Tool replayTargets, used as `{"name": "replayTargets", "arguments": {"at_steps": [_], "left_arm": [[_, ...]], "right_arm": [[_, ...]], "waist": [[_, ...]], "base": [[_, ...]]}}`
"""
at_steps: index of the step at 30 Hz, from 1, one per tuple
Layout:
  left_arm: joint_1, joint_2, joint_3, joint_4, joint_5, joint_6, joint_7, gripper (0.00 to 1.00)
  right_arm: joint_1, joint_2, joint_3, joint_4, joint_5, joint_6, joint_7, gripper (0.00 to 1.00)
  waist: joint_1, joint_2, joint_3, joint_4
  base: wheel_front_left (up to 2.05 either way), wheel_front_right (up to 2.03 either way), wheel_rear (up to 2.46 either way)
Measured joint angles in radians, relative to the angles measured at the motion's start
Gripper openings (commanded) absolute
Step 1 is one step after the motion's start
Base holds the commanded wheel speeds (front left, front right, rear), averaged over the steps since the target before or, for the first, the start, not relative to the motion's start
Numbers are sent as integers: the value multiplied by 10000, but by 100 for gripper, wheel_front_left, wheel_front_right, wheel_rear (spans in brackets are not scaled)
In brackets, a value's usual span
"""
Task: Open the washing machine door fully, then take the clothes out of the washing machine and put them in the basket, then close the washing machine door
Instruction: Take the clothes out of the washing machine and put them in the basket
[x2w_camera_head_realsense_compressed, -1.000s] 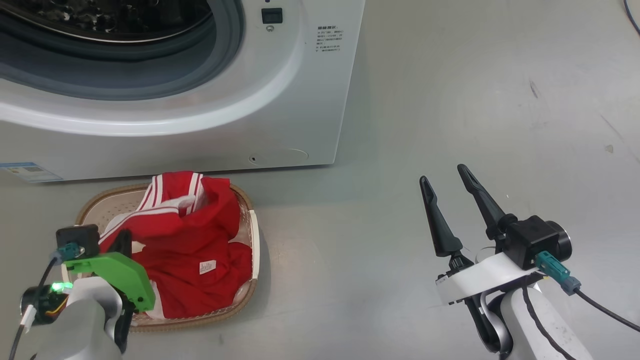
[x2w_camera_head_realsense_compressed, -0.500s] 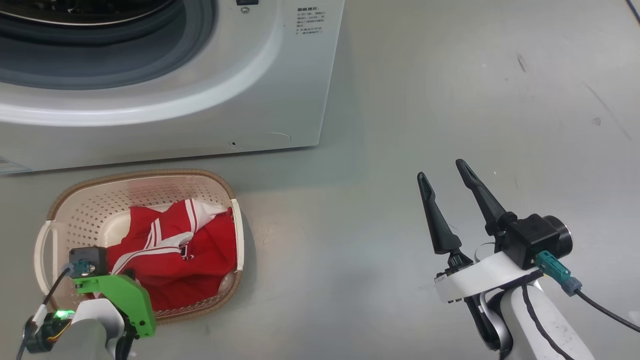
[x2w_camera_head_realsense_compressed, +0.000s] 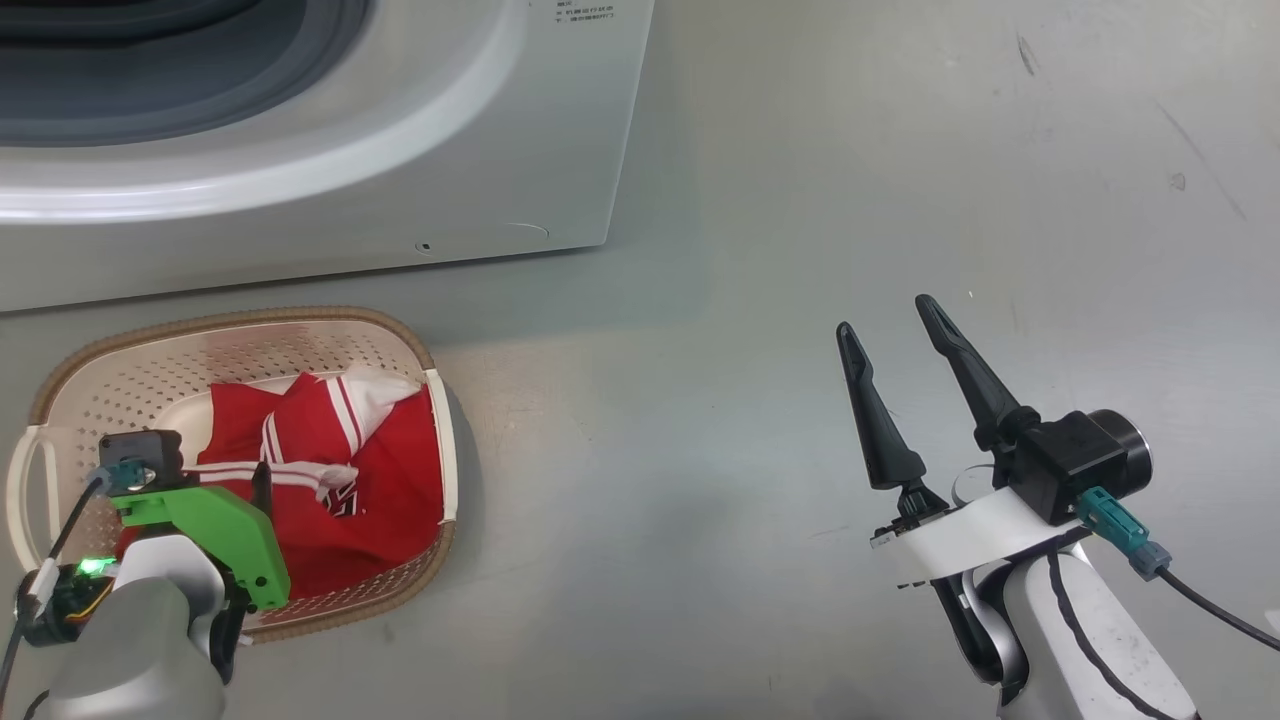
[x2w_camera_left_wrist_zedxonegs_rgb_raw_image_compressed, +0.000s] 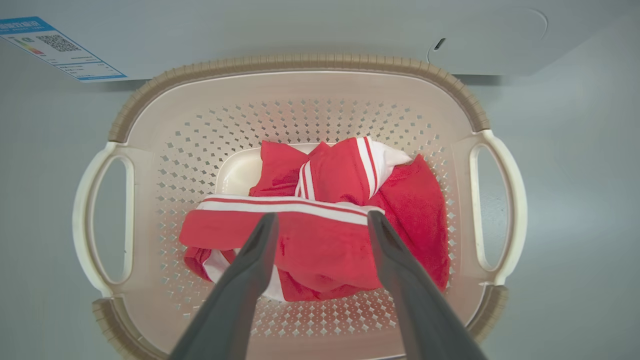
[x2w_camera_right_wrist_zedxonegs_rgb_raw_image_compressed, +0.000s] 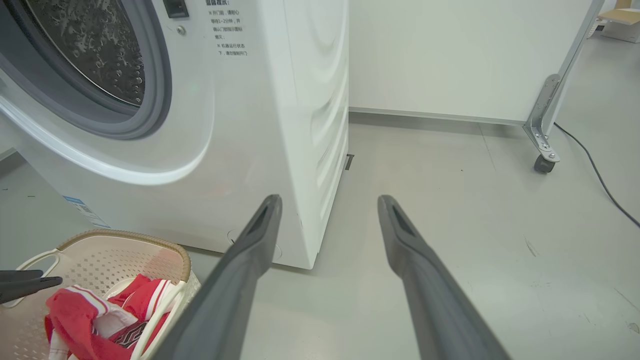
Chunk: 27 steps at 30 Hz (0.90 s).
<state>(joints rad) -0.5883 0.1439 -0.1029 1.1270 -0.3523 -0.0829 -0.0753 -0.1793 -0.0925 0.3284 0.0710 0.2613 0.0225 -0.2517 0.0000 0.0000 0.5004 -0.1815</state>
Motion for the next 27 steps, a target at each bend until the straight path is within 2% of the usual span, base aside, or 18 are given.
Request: {"name": "replayTargets", "arguments": {"at_steps": [13, 27], "left_arm": [[-57, -299, -222, -69, 23, -17, -1058, 100], [27, -763, -581, -761, 105, -291, -1708, 100]], "right_arm": [[-5, 15, -79, 230, 4, -71, 0, 100], [35, 12, -428, 596, 111, -71, -2, 100]], "waist": [[0, 0, -299, 135], [0, 0, -1368, 662]], "base": [[0, 0, 0], [0, 0, 0]]}}
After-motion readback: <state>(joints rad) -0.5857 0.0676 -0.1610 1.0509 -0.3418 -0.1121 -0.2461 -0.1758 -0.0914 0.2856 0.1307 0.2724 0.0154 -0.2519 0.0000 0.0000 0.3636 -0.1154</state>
